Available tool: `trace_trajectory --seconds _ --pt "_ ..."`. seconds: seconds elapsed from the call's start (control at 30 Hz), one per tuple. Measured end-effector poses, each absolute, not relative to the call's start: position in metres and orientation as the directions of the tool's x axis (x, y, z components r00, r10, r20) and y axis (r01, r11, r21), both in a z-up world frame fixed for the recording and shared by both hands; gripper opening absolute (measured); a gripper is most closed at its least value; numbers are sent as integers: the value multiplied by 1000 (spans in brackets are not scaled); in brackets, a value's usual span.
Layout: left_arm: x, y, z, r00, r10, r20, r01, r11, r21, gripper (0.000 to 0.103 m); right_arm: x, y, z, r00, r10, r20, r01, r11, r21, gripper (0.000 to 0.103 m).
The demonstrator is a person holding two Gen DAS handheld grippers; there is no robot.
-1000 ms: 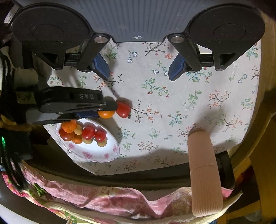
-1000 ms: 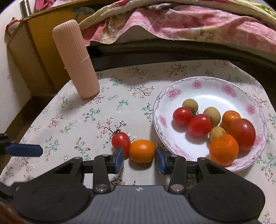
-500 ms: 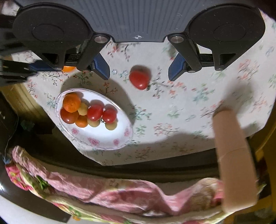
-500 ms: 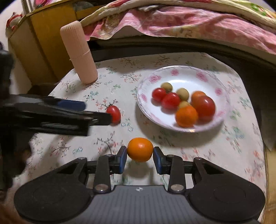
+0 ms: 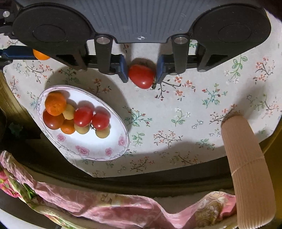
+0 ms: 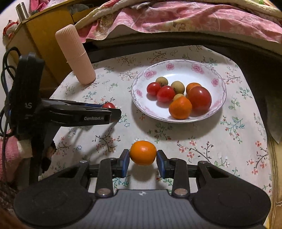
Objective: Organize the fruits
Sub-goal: 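Close the right tool on the orange mandarin while the left tool grasps the red cherry tomato, then lift the mandarin in the right tool and cherry tomato in the left tool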
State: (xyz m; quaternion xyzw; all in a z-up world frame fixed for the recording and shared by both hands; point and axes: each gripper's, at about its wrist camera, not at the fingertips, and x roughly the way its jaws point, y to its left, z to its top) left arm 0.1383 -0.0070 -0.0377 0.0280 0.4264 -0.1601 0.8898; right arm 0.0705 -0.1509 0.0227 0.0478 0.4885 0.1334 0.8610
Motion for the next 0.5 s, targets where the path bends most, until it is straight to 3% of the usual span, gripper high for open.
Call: trace_trajectory --seconds 0.5 --pt "54 5 -16 491 -271 -828 462 887 -16 41 45 -144 21 453 259 -853 -216 960 177 36"
